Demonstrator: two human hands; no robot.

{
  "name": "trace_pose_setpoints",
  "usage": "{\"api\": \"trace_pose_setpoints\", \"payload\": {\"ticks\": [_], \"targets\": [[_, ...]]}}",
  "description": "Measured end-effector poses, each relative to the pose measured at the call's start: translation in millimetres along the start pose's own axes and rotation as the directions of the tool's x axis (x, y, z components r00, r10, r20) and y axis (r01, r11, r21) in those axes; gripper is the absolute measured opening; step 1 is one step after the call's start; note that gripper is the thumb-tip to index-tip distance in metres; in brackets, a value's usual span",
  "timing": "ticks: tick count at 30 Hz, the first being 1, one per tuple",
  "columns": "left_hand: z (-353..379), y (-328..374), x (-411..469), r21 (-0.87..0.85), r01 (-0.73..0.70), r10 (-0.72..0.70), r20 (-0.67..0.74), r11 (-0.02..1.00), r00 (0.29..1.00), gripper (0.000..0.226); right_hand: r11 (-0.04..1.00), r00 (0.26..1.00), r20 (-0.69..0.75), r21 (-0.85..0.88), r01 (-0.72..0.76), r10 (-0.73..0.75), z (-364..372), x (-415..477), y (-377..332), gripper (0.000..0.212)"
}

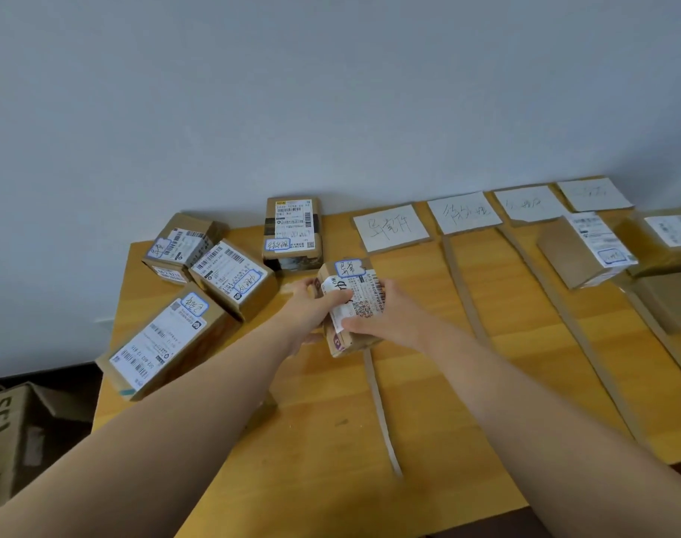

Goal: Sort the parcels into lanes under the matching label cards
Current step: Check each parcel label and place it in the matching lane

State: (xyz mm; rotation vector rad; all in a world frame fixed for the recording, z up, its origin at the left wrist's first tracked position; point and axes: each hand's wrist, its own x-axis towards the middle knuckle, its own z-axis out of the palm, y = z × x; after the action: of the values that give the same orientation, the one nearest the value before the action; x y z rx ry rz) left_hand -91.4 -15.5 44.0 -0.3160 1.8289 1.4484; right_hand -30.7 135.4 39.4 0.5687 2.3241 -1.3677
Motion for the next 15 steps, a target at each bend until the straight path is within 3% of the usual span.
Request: {"api": "trace_pose_setpoints", "payload": {"ticks": [3, 8, 10, 15], "targets": [[7.2, -0.5, 13.8, 0.006, 0.002, -0.002, 0.022, 1.000, 1.000, 0.084, 0.994, 0.998, -0.064, -0.111, -0.013, 0.006, 5.7, 7.0, 3.8, 0.120], [30.3, 1.1, 28.1, 0.156, -0.057, 0.045, 0.082, 0.986, 0.996, 0.085, 0.963, 0.981, -0.191, -0.255, -0.091, 0.042, -7.6, 19.7, 19.7, 0.119], [34.6, 1.0, 35.2, 0.227, -0.080, 0.075, 0.031, 0.971, 0.997, 0.076, 0.945, 0.971, -0.230, -0.298, -0.139, 0.071, -20.1, 28.4, 30.1, 0.117], [29.9, 0.3, 50.8, 0.174, -0.062, 0.083, -0.115, 0.983, 0.990, 0.045, 0.915, 0.970, -0.218, -0.359, -0.186, 0.111, -49.1, 47.4, 55.7, 0.111]]}}
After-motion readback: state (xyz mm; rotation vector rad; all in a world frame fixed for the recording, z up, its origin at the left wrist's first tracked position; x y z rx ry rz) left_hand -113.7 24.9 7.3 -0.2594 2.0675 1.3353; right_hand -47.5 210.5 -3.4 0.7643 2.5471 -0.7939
